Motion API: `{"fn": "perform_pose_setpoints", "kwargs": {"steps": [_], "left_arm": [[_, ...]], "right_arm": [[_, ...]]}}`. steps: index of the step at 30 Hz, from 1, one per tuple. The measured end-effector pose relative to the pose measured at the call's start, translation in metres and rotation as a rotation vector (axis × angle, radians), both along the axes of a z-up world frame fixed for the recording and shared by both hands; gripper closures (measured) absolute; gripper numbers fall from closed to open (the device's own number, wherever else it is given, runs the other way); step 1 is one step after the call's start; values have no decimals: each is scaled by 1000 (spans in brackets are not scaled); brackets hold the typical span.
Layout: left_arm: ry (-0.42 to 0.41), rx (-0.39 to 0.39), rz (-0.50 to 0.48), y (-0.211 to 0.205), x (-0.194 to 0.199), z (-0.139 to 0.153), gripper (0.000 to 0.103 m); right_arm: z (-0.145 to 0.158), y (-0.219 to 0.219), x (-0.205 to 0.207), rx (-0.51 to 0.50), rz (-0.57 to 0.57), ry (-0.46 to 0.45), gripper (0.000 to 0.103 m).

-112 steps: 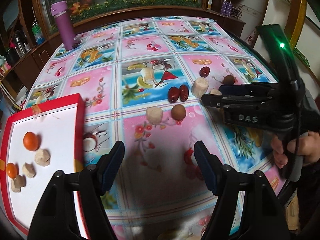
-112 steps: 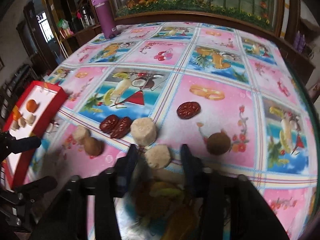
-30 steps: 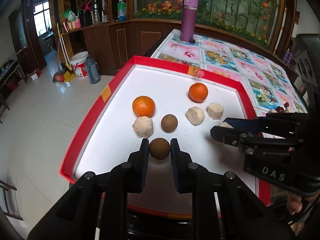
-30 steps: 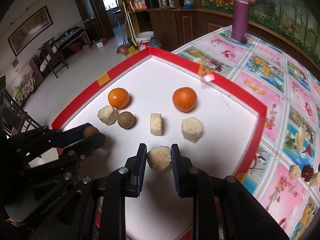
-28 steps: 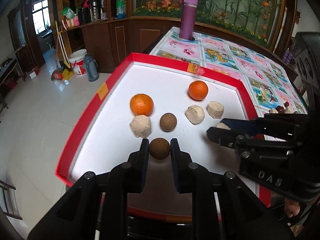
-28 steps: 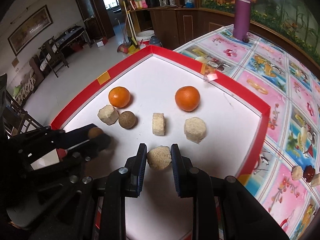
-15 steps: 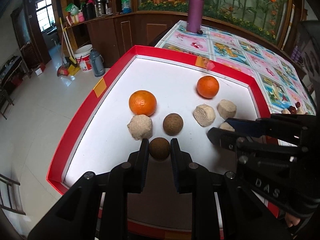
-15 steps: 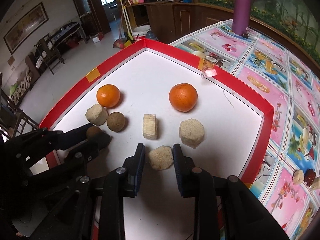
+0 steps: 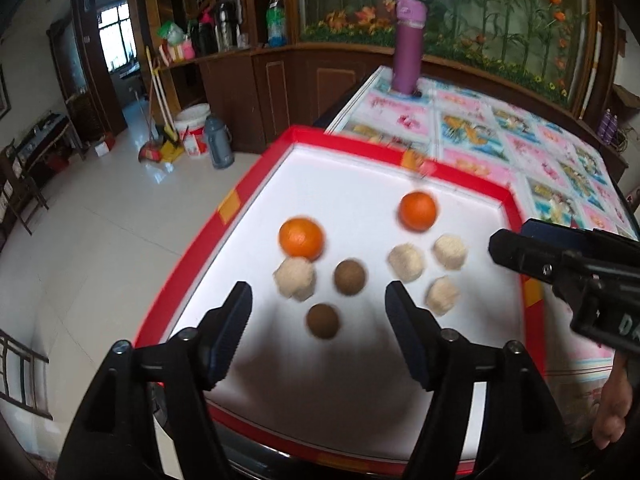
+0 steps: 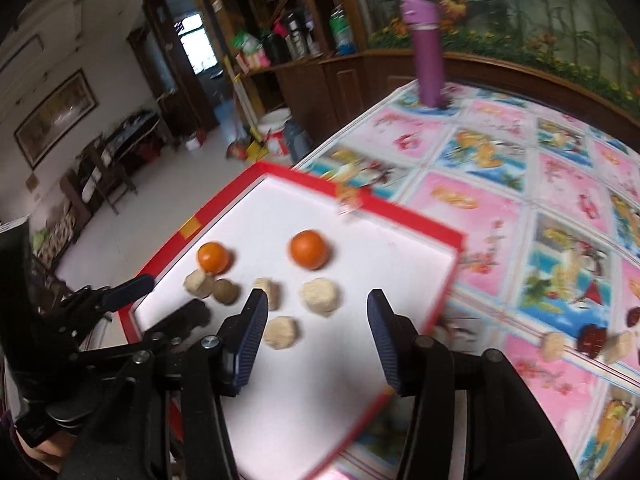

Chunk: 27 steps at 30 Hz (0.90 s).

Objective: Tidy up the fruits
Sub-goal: 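Move both tools back over the remaining fruits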

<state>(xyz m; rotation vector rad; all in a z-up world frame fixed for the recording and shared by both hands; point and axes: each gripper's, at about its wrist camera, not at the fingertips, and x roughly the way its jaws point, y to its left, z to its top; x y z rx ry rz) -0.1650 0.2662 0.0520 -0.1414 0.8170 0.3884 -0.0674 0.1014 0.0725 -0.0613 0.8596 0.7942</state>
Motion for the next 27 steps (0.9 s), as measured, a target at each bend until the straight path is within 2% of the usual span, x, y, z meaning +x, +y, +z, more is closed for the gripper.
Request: {"fn": "perform_pose_setpoints", "kwargs": {"steps": [7,13,17,21,27], "left_arm": [[-37,35,-116,-48,8,23,26],[-13,22,-241,-99,27,25,26],[12,11,-315,-132,46,21,26],[53,19,-388,-167,71,13,26],[117,15,-430,-194,103,-3,26]], "right_arm": [[-1,-86,22,46,-139,22,52],[-10,-165,31,30,-246,28,52],[-21,-203,42,1,-306,34,52],[-30,-222,54,-21,-330,43,52],[-46,-227,75,-17,-345,71,52]]}}
